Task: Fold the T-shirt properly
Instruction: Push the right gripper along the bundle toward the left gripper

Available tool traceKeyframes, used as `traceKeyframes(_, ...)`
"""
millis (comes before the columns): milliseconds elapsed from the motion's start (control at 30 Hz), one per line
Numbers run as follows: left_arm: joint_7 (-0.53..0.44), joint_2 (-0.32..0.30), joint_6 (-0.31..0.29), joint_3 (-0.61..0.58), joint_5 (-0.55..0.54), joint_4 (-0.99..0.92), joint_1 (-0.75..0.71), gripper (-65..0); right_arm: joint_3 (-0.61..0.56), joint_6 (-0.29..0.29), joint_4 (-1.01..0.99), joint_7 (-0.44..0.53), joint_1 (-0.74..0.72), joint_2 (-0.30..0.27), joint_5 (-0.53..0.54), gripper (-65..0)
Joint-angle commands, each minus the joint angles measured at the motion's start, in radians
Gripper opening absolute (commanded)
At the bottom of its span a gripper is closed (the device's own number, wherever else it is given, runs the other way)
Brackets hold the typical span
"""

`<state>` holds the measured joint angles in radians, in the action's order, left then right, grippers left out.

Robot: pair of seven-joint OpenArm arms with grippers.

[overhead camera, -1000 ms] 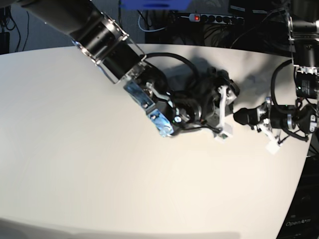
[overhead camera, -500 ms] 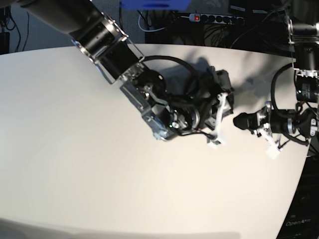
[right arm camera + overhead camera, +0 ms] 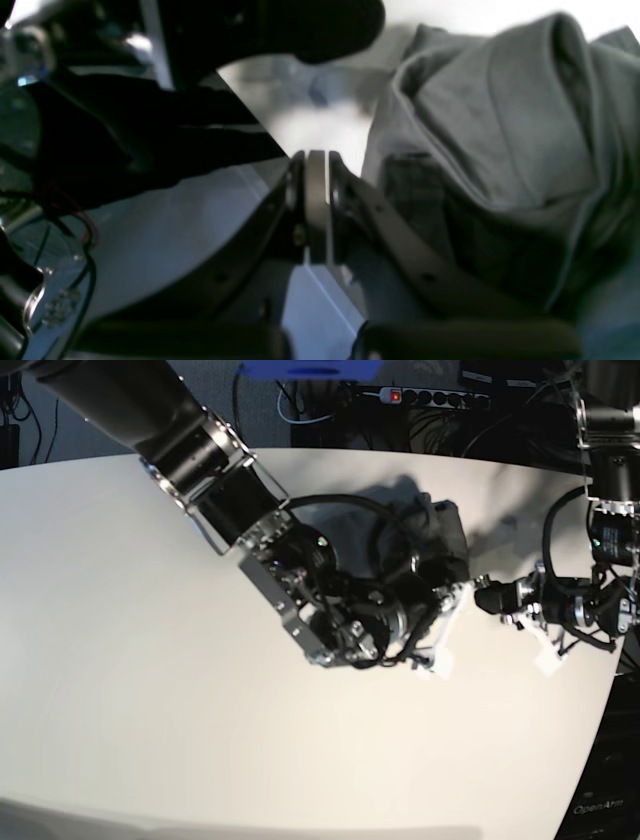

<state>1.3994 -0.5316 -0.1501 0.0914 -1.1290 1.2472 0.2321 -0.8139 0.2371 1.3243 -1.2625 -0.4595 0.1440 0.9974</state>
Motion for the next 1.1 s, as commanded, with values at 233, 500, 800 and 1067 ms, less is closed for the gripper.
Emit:
traceKeyframes(233,-0.003,-0.022,-0.006,0.005,-0.018,0.012,0.019,-63.0,0.001,-0.003,0.018,-0.015,-0.012,-0.085,0.002,-64.4)
traceKeyframes(500,-0.003,-0.018,-0.006,0.003,-0.018,0.012,0.006,-63.0,-0.049,0.000,0.019,-0.030,-0.011,-0.132,0.002,-64.4)
traceKeyframes(800,-0.003,-0.018,-0.006,0.001,-0.016,0.012,-0.003,-63.0,-0.052,0.044,0.021,-0.092,-0.015,-0.056,0.002,-64.4)
traceKeyframes(1067,-0.003,-0.020,-0.006,0.003,-0.016,0.013,-0.021,-63.0,-0.152,0.241,0.080,-0.099,-0.037,-0.034,0.001,-64.7)
